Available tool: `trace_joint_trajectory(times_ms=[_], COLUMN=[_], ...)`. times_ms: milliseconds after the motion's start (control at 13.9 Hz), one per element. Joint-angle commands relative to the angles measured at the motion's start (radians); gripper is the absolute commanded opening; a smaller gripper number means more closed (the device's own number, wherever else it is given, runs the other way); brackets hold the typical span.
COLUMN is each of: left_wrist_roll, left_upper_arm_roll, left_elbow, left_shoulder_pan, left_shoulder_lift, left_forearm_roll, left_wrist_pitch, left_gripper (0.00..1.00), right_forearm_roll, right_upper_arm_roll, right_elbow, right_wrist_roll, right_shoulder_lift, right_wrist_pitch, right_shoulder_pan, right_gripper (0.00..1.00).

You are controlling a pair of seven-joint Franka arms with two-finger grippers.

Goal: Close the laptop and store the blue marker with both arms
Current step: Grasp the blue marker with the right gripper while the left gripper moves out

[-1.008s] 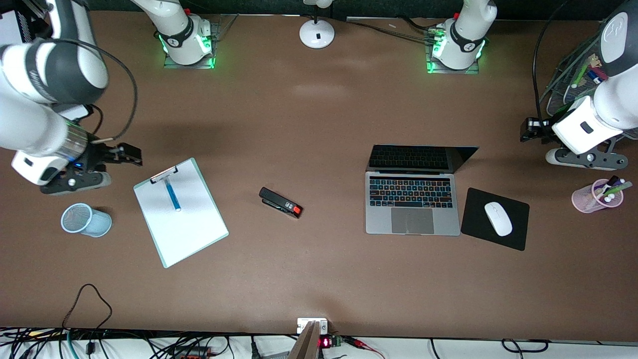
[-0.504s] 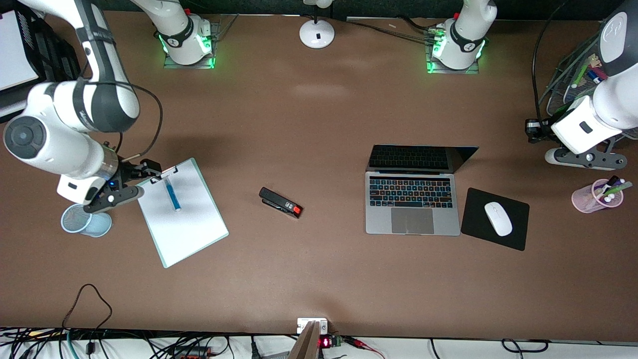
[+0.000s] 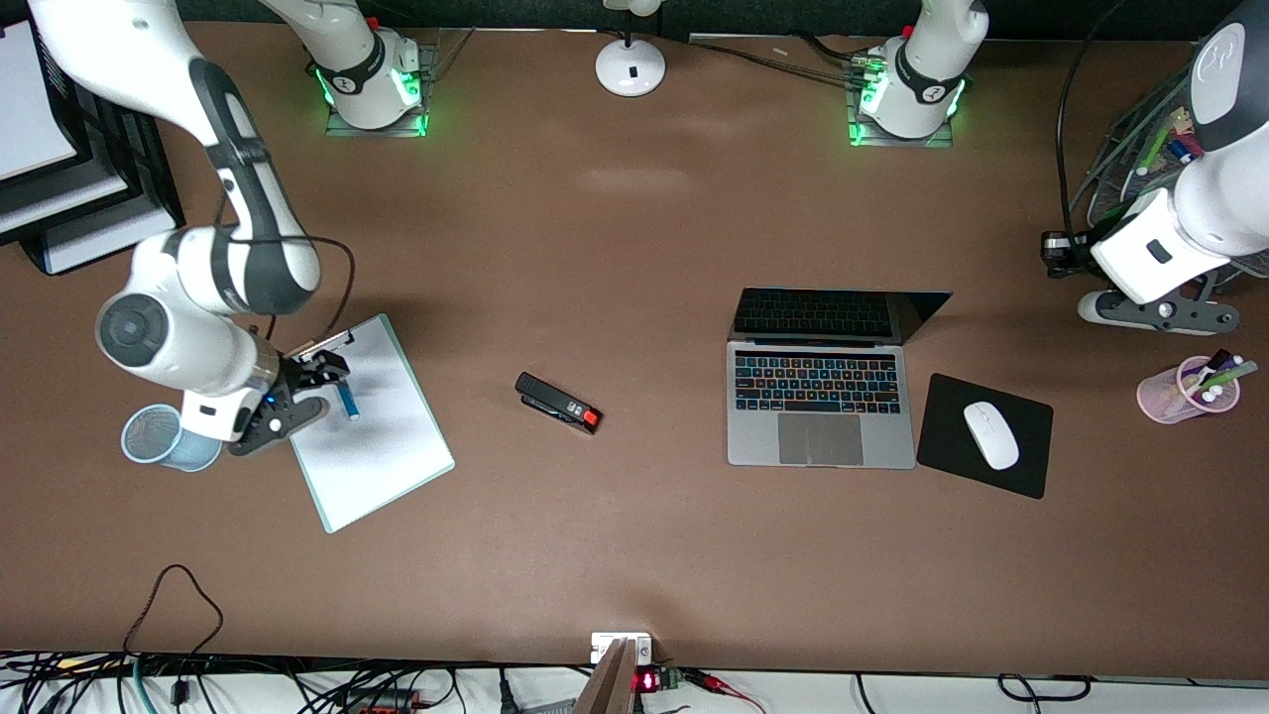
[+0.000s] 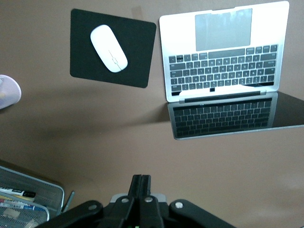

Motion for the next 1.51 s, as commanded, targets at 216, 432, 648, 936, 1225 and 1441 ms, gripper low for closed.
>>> trace_joint_trajectory(times_ms=[216,432,648,936,1225,1441], left_wrist_roll=[0.003,-0.034,-0.111,-0.135,-0.229,-0.275], left_upper_arm_roll=[-0.066,-0.077,-0.132,-0.145,-0.253,-0.303], left_elbow=[-0.014,-0.077,-0.166,-0.410,-0.563,-0.625], left_shoulder_pan=[0.002,0.002,0.005,0.002,0.003,0.003], left_shoulder_lift=[-0.025,-0.065,-0.125,-0.232,-0.271,-0.265], left_forearm_roll=[-0.019,-0.061,-0.071,-0.120,-0.122,-0.122], left_wrist_pitch=[-0.025,-0.020,0.000,0.232,0.415,0.529], left_gripper=[0.01,0.01,0.01,0.01,0.01,0.01], right_forearm_roll=[-0.008,-0.008,-0.010,-0.010,-0.010,-0.008], right_upper_arm_roll=[0.000,0.000,0.000,-0.001,-0.003,-0.004], right_elbow=[0.004,0.004,0.001,-0.001,0.001,0.002], right_wrist_roll=[-0.074,-0.074,-0.074,-0.074,-0.074,-0.074], right_shoulder_lift=[0.055,0.070,0.089,0.112,0.135,0.138], right_wrist_pitch=[0.053,0.055,0.072,0.096,0.115,0.116], right_shoulder_pan=[0.008,0.014,0.013,0.008,0.002,0.002], right_gripper=[0.69,0.66,0.59,0.54,0.47,0.34])
